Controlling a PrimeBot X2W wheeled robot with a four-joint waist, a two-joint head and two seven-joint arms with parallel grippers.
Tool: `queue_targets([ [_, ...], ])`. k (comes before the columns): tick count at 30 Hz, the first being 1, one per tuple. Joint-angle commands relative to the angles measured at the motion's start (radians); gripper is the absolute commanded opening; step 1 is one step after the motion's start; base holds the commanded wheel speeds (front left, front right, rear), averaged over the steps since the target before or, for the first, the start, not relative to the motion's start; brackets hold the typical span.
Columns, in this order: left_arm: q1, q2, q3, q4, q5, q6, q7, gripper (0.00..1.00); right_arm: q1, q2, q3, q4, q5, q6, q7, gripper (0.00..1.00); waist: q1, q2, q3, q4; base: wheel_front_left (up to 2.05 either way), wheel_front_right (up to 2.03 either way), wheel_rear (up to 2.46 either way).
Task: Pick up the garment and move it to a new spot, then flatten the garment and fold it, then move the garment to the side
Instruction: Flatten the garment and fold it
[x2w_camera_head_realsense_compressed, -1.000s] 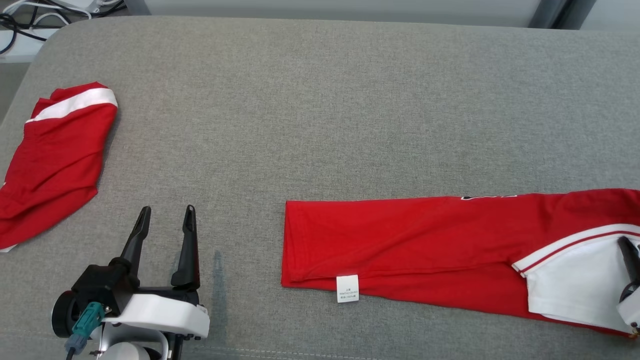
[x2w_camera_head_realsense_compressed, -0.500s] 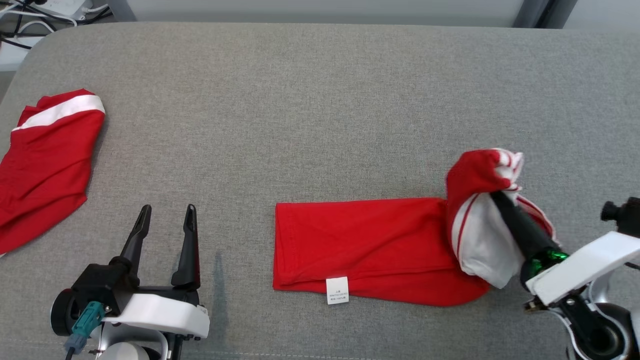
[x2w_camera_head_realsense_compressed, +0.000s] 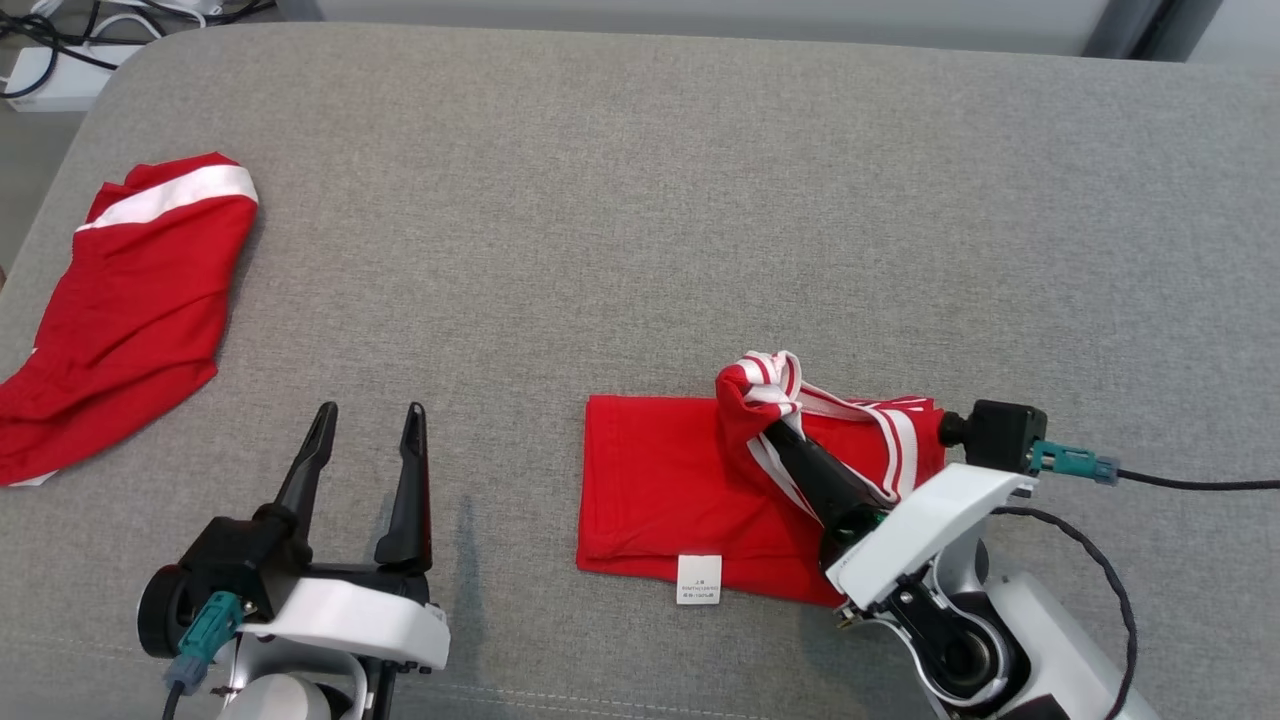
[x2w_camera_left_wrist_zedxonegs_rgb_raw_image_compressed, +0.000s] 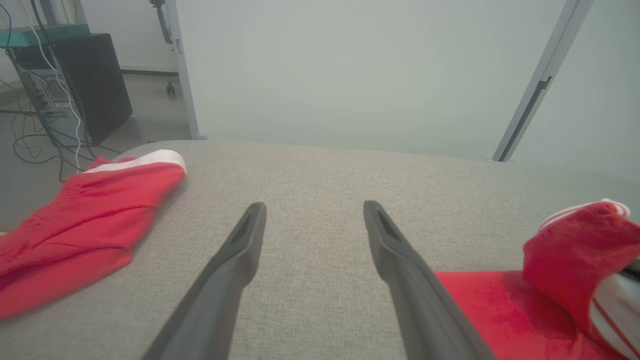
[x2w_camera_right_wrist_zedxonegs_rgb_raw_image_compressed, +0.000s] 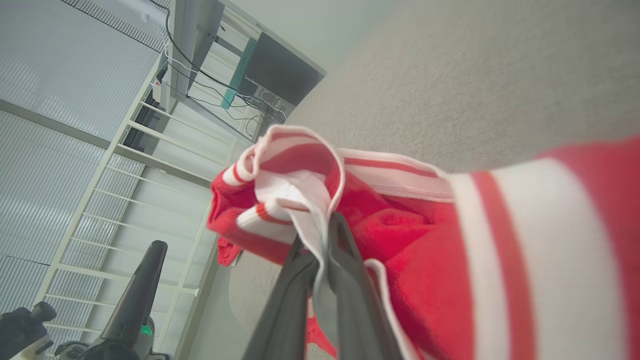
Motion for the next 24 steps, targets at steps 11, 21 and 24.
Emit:
queue_targets([
  [11, -0.095, -0.012, 0.004, 0.026, 0.008, -0.03, -0.004, 1.0, -0.238, 0.008, 0.312, 0.231, 0.167, 0.002, -0.244, 1.0, 0.0, 0.0, 0.019, 0.036, 0.0, 0.0, 0.0],
  [21, -0.092, -0.015, 0.013, 0.044, 0.001, -0.033, -0.009, 1.0, -0.251, 0.008, 0.439, 0.114, 0.221, 0.002, -0.273, 1.0, 0.0, 0.0, 0.014, 0.019, 0.0, 0.0, 0.0],
  [24, -0.088, -0.009, 0.02, 0.045, -0.003, -0.031, -0.01, 1.0, -0.229, -0.004, 0.442, 0.006, 0.177, 0.002, -0.265, 1.0, 0.0, 0.0, 0.01, 0.009, 0.0, 0.0, 0.0],
])
